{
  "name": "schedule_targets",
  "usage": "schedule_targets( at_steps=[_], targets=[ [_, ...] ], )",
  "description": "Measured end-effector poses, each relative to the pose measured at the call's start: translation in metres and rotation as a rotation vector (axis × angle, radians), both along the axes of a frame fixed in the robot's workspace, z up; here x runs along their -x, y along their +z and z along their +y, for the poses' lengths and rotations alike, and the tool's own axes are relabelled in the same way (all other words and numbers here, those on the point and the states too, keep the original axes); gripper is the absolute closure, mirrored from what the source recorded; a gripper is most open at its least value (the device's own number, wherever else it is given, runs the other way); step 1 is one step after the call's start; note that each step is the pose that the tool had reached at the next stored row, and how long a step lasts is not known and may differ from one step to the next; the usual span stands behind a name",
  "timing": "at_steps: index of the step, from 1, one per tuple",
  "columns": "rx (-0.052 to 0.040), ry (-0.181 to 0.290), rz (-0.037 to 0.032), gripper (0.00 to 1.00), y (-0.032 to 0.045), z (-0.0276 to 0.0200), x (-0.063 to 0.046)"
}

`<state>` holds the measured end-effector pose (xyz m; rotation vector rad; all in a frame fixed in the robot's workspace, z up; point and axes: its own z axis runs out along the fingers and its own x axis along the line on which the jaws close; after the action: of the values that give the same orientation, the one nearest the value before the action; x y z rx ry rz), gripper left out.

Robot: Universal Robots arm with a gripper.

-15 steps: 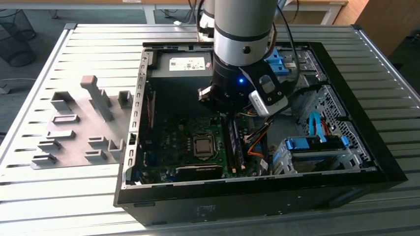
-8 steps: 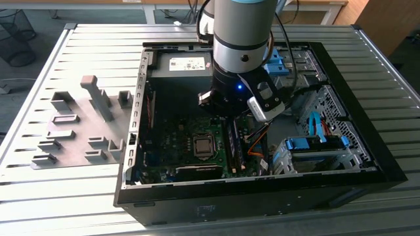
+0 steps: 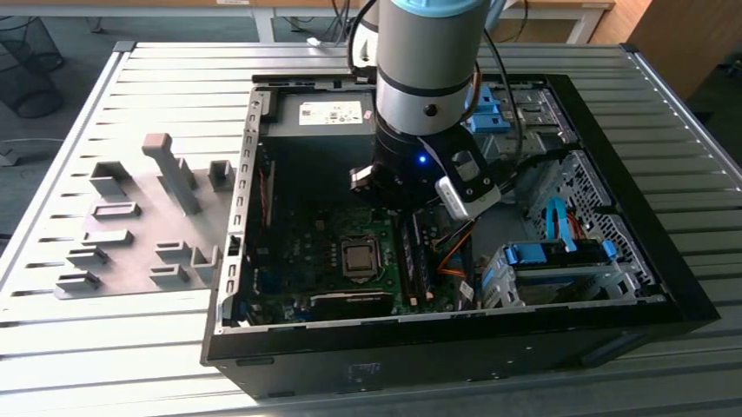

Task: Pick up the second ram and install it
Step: 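Insert the second ram into the second slot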

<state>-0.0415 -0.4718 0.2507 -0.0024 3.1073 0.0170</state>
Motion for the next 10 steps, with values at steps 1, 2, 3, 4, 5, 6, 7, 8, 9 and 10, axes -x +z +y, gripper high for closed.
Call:
schedule_targets(
  at_steps=[1, 2, 3, 4, 5, 6, 7, 8, 9, 10],
  targets=[
    [0.0, 0.0, 0.0003, 0.86, 0.0, 0.0, 0.0],
    [0.0, 0.0, 0.001, 0.86, 0.0, 0.0, 0.0],
    [0.0, 0.0, 0.0022, 0.86, 0.0, 0.0, -0.0001],
    [0.0, 0.0, 0.0036, 0.86, 0.0, 0.0, 0.0],
    [-0.0001, 0.0, 0.0041, 0.86, 0.0, 0.0, -0.0001],
    [0.0, 0.0, 0.0042, 0.86, 0.0, 0.0, 0.0],
    [0.0, 0.0, 0.0043, 0.86, 0.0, 0.0, 0.0],
    [0.0, 0.0, 0.0043, 0.86, 0.0, 0.0, -0.0001],
    [-0.0002, 0.0, 0.0042, 0.86, -0.0004, 0.0, -0.0001],
    [-0.0005, 0.0, 0.0041, 0.86, -0.001, 0.0, -0.0003]
  ],
)
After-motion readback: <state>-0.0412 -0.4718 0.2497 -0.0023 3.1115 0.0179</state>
